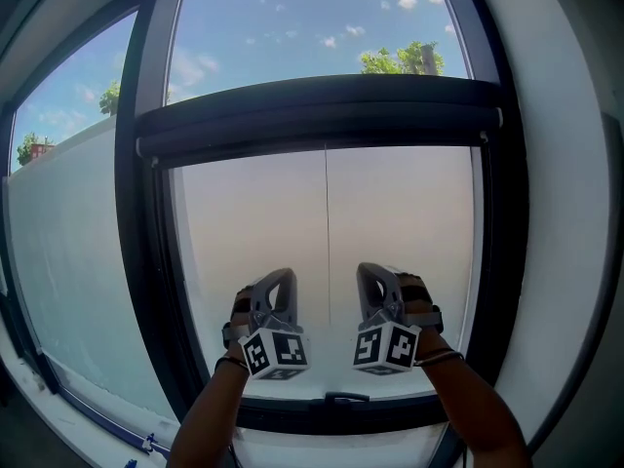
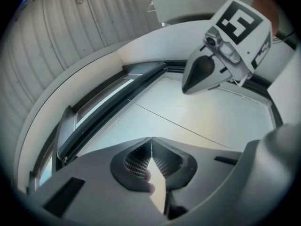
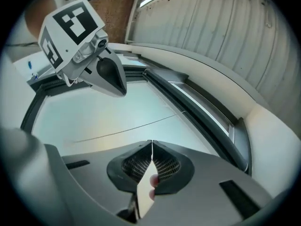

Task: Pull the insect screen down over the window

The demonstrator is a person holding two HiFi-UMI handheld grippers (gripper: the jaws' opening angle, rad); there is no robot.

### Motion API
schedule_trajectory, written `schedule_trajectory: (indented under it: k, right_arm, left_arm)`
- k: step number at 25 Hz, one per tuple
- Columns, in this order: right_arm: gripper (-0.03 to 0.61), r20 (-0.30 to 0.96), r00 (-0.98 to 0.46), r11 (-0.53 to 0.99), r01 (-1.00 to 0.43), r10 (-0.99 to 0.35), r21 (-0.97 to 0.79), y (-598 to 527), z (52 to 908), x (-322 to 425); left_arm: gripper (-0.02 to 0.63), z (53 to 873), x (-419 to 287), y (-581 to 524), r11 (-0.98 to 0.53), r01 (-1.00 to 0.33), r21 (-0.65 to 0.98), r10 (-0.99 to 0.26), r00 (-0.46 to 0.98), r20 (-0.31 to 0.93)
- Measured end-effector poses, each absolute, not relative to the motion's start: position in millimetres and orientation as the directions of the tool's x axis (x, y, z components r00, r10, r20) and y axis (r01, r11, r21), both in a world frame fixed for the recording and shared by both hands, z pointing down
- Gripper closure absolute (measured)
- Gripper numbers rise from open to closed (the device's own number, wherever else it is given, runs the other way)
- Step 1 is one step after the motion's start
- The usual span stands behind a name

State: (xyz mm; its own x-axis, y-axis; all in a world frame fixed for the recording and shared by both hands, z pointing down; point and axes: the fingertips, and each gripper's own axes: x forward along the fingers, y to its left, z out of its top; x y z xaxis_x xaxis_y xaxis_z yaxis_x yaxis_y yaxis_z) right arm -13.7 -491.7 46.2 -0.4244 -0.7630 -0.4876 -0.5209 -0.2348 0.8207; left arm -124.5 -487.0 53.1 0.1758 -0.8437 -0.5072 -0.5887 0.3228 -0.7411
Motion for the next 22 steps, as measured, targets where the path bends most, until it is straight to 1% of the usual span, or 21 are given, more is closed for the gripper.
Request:
schedule_trajectory:
  k: [3, 6, 9, 12, 14, 17, 18, 22]
  right_arm:
    - [0.574, -0.462, -0.402, -0.275, -0.442, -0.790, 0.854, -498.7, 20.3, -13.8]
    - [0.545, -0.468, -0.373, -0.322, -0.391, -0.801, 0.862, -505.2, -7.2, -12.6]
    - [0.522, -0.477, -0.348, -0.362, -0.346, -0.807, 0.866, -511.5, -29.4, -12.0]
    - [0.491, -0.486, -0.331, -0.403, -0.289, -0.809, 0.868, -517.7, -46.0, -15.2]
    - [0.474, -0.498, -0.324, -0.427, -0.267, -0.804, 0.864, -520.6, -57.5, -18.1]
    - [0.454, -0.521, -0.316, -0.469, -0.228, -0.793, 0.853, -526.4, -73.1, -20.9]
    - [0.448, -0.531, -0.313, -0.485, -0.216, -0.788, 0.847, -528.4, -78.4, -21.6]
    - [0.392, -0.542, -0.306, -0.507, -0.190, -0.783, 0.841, -536.5, -102.3, -23.9]
  left_arm:
    - [0.611, 34.3, -112.2, -497.5, 0.314, -0.470, -0.825, -0.867, 0.211, -0.451]
    - [0.609, 11.0, -108.1, -506.1, 0.346, -0.381, -0.858, -0.876, 0.198, -0.441]
    - [0.561, -12.1, -109.3, -517.2, 0.382, -0.299, -0.874, -0.881, 0.166, -0.442]
    - [0.532, -38.9, -114.0, -524.2, 0.426, -0.271, -0.863, -0.868, 0.146, -0.475]
    - [0.502, -54.5, -119.1, -527.8, 0.446, -0.254, -0.858, -0.865, 0.123, -0.486]
    - [0.427, -76.2, -125.9, -531.6, 0.485, -0.209, -0.849, -0.857, 0.083, -0.509]
    - [0.412, -84.5, -127.5, -531.6, 0.505, -0.190, -0.842, -0.848, 0.072, -0.525]
    - [0.393, -117.0, -131.8, -533.1, 0.556, -0.140, -0.819, -0.823, 0.048, -0.566]
